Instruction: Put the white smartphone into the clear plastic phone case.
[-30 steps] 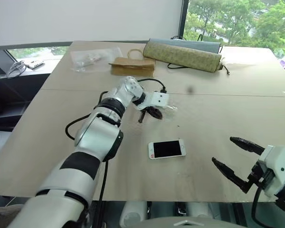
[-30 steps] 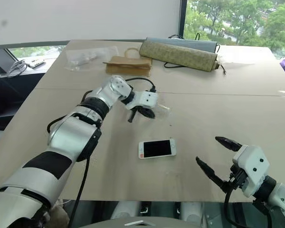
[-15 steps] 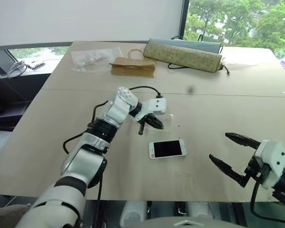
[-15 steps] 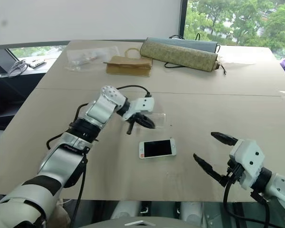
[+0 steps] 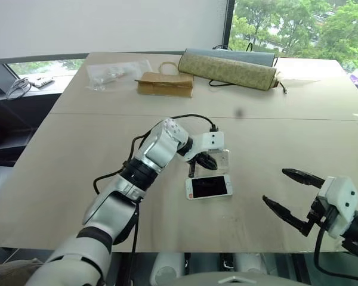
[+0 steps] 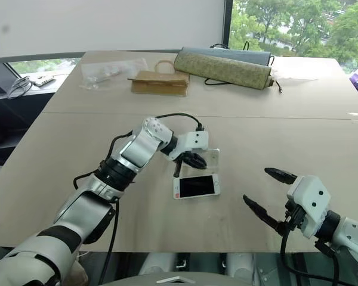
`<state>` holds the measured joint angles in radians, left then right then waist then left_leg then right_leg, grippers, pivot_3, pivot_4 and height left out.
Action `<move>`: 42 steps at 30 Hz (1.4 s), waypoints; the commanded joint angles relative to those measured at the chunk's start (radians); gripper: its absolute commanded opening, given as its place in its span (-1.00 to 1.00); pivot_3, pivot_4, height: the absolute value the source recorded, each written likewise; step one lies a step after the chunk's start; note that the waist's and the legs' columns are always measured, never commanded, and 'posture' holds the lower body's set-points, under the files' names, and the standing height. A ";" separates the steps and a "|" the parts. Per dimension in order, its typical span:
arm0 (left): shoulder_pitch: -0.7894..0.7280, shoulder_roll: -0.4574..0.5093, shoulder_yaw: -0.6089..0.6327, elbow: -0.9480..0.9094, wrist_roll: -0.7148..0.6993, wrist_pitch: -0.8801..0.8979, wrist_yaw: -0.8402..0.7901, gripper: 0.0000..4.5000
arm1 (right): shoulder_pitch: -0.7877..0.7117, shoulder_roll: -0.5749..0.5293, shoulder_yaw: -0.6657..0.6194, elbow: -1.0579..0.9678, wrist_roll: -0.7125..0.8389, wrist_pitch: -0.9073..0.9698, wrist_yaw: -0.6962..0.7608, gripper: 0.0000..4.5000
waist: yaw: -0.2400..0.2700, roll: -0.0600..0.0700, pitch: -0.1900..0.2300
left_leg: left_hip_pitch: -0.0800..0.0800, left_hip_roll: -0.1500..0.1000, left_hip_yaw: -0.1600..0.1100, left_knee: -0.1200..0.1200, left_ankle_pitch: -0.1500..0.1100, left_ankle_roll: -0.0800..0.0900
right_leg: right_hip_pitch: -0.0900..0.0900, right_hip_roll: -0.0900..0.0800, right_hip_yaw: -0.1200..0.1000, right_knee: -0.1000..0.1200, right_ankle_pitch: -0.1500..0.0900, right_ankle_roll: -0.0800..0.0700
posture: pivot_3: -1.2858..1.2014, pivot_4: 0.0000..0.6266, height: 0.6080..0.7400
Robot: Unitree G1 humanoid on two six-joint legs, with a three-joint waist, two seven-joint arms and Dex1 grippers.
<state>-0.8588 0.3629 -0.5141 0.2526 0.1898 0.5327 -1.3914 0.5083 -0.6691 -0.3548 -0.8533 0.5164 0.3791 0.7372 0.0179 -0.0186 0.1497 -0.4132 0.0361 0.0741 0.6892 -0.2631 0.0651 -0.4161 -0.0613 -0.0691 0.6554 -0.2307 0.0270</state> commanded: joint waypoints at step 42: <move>1.042 0.399 0.831 -0.816 -0.758 -0.032 0.183 0.97 | -0.748 0.022 0.724 0.550 -0.334 0.036 0.219 1.00 | -0.005 0.003 0.002 | 0.001 0.000 0.001 -0.003 0.003 -0.006 | 0.000 -0.008 -0.001 -0.003 0.000 -0.007 | 0.03 -0.52 1.00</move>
<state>0.1746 0.7478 0.2821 -0.5604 -0.5481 0.5355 -1.2020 -0.2343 -0.6437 0.3640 -0.2931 0.1993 0.4276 0.9531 0.0132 -0.0156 0.1521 -0.4127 0.0364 0.0750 0.6863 -0.2603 0.0593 -0.4169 -0.0694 -0.0699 0.6521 -0.2308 0.0196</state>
